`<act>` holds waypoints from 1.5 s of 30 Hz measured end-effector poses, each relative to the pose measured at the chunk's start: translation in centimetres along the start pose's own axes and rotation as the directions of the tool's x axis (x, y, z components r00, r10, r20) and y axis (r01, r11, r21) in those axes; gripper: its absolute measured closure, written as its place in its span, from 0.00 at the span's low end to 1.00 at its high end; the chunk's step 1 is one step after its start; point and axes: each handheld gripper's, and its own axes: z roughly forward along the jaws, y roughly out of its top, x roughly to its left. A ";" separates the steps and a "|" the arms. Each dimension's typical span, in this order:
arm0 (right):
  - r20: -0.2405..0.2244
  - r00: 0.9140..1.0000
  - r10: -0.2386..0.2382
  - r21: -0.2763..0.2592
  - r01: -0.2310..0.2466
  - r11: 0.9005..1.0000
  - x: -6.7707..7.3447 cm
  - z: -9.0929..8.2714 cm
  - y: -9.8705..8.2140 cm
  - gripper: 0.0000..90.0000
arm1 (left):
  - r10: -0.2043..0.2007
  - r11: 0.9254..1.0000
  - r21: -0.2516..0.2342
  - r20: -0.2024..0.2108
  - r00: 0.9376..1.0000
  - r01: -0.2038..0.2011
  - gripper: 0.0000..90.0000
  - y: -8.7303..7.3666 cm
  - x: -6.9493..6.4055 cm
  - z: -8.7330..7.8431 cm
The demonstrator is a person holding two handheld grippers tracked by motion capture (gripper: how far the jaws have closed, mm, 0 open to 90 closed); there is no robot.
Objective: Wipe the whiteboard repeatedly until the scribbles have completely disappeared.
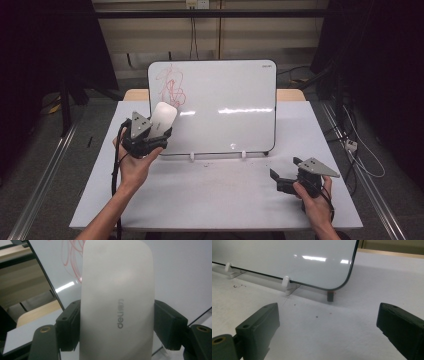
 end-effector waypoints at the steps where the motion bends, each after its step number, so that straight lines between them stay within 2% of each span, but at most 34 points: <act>1: 0.000 1.000 0.003 -0.001 -0.003 1.000 -0.1 0.0 0.0 0.05 | -0.003 1.000 -0.007 0.002 1.000 0.003 0.33 0.4 0.3 0.0; 11: -0.001 1.000 0.001 0.002 -0.001 1.000 0.0 0.1 0.1 0.05 | 0.001 0.999 -0.046 -0.032 0.999 -0.002 0.33 2.5 1.2 0.3; 19: -0.003 1.000 -0.001 0.006 0.001 1.000 0.0 0.3 0.0 0.05 | 0.009 0.999 -0.051 -0.056 0.998 -0.011 0.33 3.7 2.0 0.9; 29: -0.004 1.000 0.003 0.004 -0.003 1.000 -0.1 0.2 0.0 0.05 | 0.039 0.997 -0.061 -0.102 0.994 -0.045 0.33 5.3 2.6 1.8; 32: -0.004 1.000 0.000 0.007 0.000 1.000 0.0 0.3 0.0 0.05 | 0.046 0.997 -0.057 -0.112 0.993 -0.052 0.33 5.7 2.7 2.2; 39: -0.005 1.000 0.002 0.006 -0.002 1.000 -0.1 0.3 0.0 0.05 | 0.093 0.995 -0.030 -0.160 0.983 -0.099 0.33 6.3 2.9 3.5; 45: -0.008 1.000 0.000 0.007 0.000 1.000 0.0 0.3 0.0 0.05 | 0.085 0.996 -0.012 -0.168 0.982 -0.089 0.33 6.7 3.3 4.4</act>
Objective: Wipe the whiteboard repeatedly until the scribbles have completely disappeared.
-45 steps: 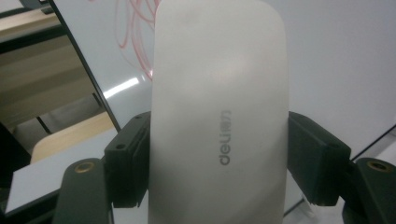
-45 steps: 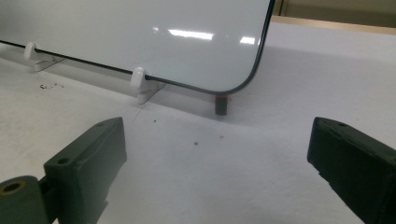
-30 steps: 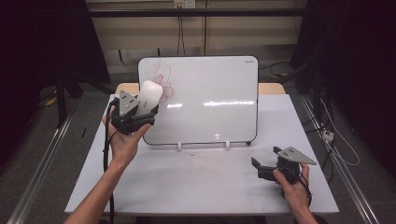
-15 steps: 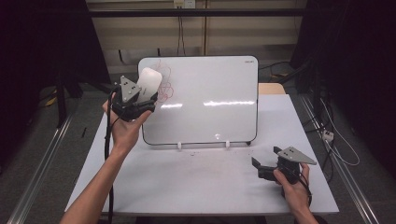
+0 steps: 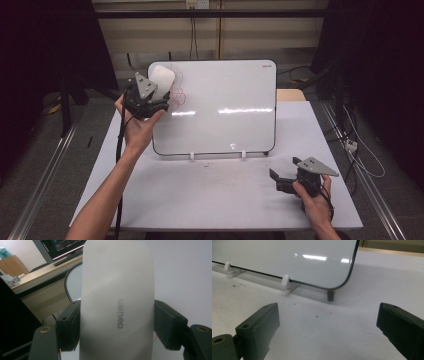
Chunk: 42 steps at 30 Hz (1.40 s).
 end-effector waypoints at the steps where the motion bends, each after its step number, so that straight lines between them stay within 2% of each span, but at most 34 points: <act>1: 0.000 1.000 0.000 0.000 0.000 1.000 0.0 0.0 0.0 0.05 | -0.003 1.000 0.003 0.003 1.000 0.003 0.33 0.1 0.0 0.1; 7: -0.002 1.000 -0.001 0.002 0.001 1.000 0.1 0.0 0.0 0.05 | 0.033 0.999 -0.001 -0.019 0.999 -0.033 0.33 0.9 -0.3 0.7; 14: -0.002 1.000 0.002 0.004 -0.002 1.000 0.0 0.0 0.0 0.05 | 0.034 0.999 0.016 -0.045 0.998 -0.033 0.33 1.0 0.1 2.1; 24: -0.004 1.000 0.001 0.005 -0.001 1.000 0.0 0.0 0.0 0.05 | 0.031 0.998 0.050 -0.045 0.999 -0.029 0.33 0.5 0.1 3.7; 32: -0.005 1.000 0.000 0.006 0.000 1.000 0.0 0.1 0.0 0.05 | 0.017 0.999 0.049 -0.029 0.999 -0.016 0.34 0.3 0.4 3.9; 36: -0.004 1.000 0.000 0.007 0.000 1.000 0.0 0.0 0.0 0.05 | -0.040 0.998 0.040 0.008 0.999 0.040 0.34 0.0 1.0 4.0; 42: -0.003 1.000 -0.002 0.008 0.002 1.000 0.1 0.1 0.0 0.05 | -0.038 0.999 0.037 0.021 0.999 0.037 0.34 -0.1 1.2 4.1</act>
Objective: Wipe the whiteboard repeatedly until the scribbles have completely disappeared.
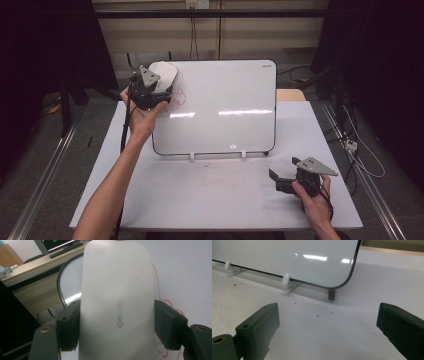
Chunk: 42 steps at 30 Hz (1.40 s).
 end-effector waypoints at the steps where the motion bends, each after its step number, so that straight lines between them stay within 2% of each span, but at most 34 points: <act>1: 0.000 1.000 0.000 0.000 0.000 1.000 0.0 0.0 0.0 0.05 | -0.002 1.000 0.000 0.001 1.000 0.002 0.34 0.0 0.0 0.0; 22: -0.001 1.000 -0.008 0.004 0.008 1.000 0.1 0.2 0.0 0.05 | 0.003 1.000 0.003 -0.006 1.000 -0.003 0.34 -0.5 -0.6 0.0; 42: 0.000 1.000 -0.009 0.007 0.009 1.000 0.1 0.2 0.0 0.05 | 0.024 1.000 0.011 0.006 1.000 -0.024 0.34 -1.7 -2.3 -0.2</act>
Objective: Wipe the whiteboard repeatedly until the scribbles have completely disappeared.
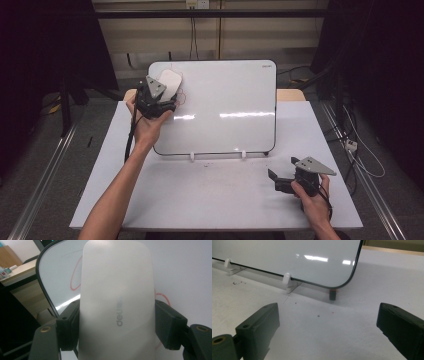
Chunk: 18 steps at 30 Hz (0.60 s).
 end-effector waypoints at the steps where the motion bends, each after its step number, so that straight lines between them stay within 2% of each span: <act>1: -0.002 1.000 0.001 0.000 -0.001 1.000 0.0 0.0 0.0 0.05 | 0.008 1.000 0.000 -0.002 1.000 -0.008 0.34 -0.1 -0.2 0.0; 5: -0.002 1.000 0.003 -0.001 -0.003 1.000 0.0 0.0 0.0 0.05 | 0.012 1.000 -0.004 -0.001 1.000 -0.012 0.34 -0.6 -0.9 0.0; 18: 0.000 1.000 0.002 0.000 -0.002 1.000 0.0 0.0 0.0 0.05 | 0.088 0.996 0.021 0.014 0.996 -0.088 0.34 -2.0 -3.4 -0.3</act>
